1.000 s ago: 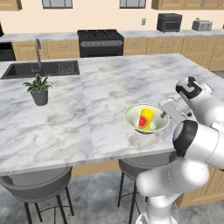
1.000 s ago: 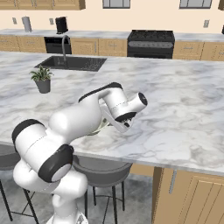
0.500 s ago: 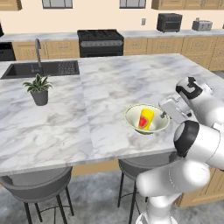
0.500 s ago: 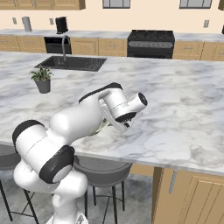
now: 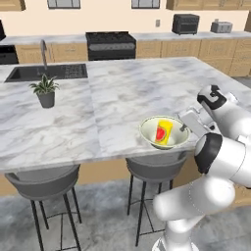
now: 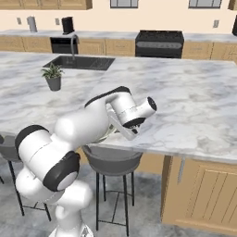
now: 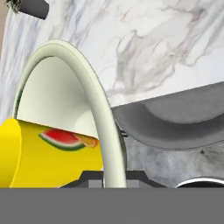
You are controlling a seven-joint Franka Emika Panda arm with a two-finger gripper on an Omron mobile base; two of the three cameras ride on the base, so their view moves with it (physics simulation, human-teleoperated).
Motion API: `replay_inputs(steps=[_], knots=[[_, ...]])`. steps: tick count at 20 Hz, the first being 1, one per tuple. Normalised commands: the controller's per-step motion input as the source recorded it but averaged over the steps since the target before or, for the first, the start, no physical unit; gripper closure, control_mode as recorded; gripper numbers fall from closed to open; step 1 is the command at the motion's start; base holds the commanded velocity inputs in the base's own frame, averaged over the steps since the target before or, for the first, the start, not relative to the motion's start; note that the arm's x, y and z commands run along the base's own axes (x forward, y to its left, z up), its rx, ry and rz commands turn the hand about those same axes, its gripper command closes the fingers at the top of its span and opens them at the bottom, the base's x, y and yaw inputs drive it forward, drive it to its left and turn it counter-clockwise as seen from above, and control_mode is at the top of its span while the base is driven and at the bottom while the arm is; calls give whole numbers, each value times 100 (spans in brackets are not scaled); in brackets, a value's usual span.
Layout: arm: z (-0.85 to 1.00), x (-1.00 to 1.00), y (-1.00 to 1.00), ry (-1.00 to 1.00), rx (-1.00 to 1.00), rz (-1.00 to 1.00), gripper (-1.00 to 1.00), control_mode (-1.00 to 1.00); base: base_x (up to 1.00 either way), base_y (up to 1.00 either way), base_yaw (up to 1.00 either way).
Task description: Place the cup inside the bowl on the dining table and move the bowl to any counter.
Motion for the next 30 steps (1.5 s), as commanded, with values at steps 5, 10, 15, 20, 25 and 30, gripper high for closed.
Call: replay_inputs(steps=[5, 10, 15, 20, 25, 30], knots=[[0, 0, 0, 0, 0, 0, 100, 100, -23, -19, -6], [0, 0, 0, 0, 0, 0, 100, 100, 0, -49, -7], [0, 0, 0, 0, 0, 0, 100, 100, 0, -69, -5], [0, 0, 0, 0, 0, 0, 100, 100, 0, -77, -2], [0, 0, 0, 0, 0, 0, 100, 100, 3, -55, -3], [0, 0, 0, 0, 0, 0, 100, 100, 1, -70, 0]])
